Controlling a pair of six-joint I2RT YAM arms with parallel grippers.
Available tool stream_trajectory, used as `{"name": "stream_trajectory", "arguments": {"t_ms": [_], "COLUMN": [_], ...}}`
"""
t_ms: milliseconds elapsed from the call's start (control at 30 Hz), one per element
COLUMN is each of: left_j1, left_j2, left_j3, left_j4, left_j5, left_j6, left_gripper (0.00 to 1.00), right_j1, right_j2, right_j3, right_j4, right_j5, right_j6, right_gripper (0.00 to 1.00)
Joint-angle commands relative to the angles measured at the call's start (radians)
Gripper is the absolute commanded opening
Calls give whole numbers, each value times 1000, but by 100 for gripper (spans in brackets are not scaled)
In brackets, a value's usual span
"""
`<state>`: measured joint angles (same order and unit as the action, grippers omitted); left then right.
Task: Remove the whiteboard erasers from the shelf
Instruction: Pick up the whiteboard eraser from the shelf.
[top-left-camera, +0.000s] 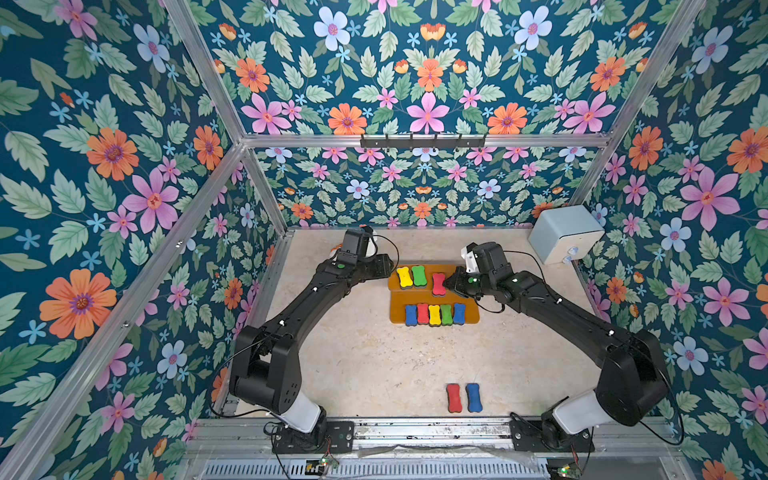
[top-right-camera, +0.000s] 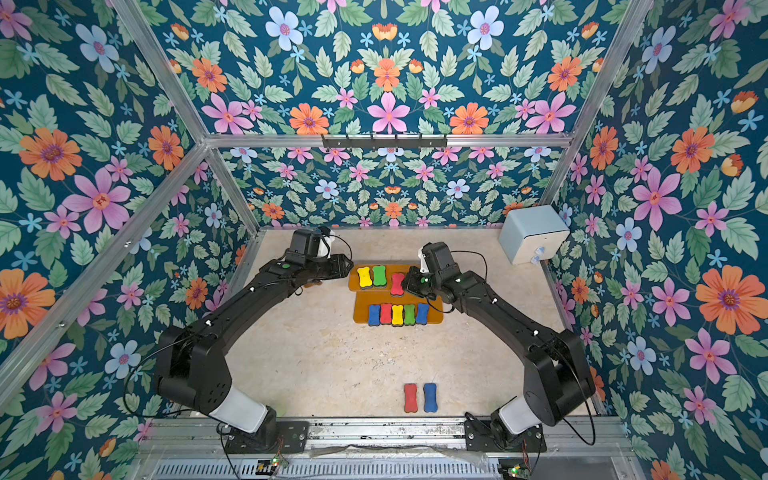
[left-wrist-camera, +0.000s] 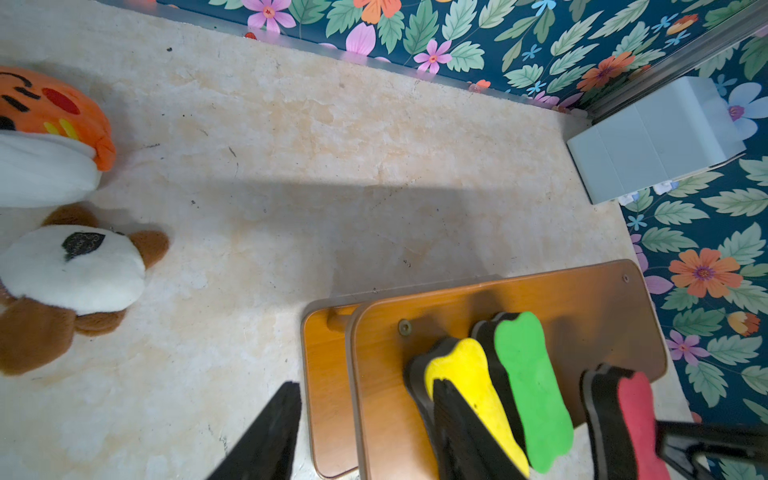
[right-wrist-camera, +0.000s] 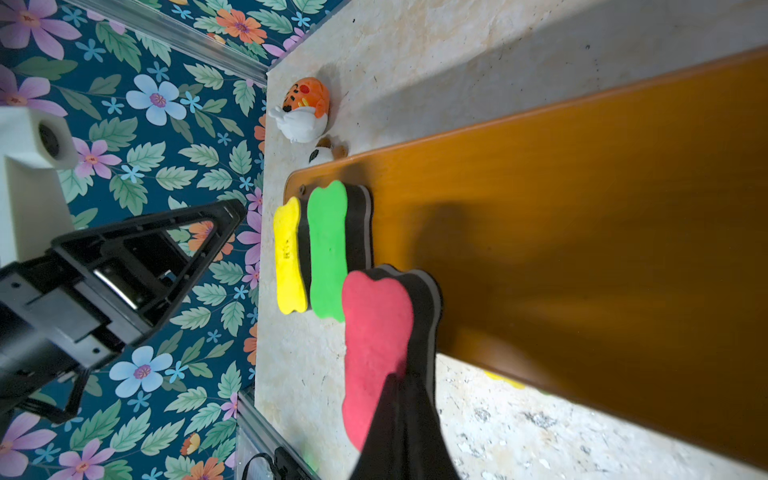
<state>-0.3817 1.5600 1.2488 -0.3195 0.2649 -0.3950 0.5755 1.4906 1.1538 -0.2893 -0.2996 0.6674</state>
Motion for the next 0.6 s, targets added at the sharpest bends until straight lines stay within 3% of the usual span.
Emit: {"name": "stream_trajectory", "arguments": {"t_ms": [0, 200, 567], "left_j1": [1, 1, 1], "left_j2": [-19, -55, -126], "left_j3": [-13, -59, -134], "left_j4": [2, 4, 8], "left_j5": [2, 30, 52], "left_j6": [-12, -24, -21], "left_gripper": [56, 57, 57], "right_j1": [32, 151, 521], "right_j2": [-56, -205, -369], "right_j3": [-43, -199, -462], "right_j4": [21, 50, 68], "right_j5": [44, 144, 373], "right_j6": [46, 149, 444], "right_gripper": [1, 0, 0]}}
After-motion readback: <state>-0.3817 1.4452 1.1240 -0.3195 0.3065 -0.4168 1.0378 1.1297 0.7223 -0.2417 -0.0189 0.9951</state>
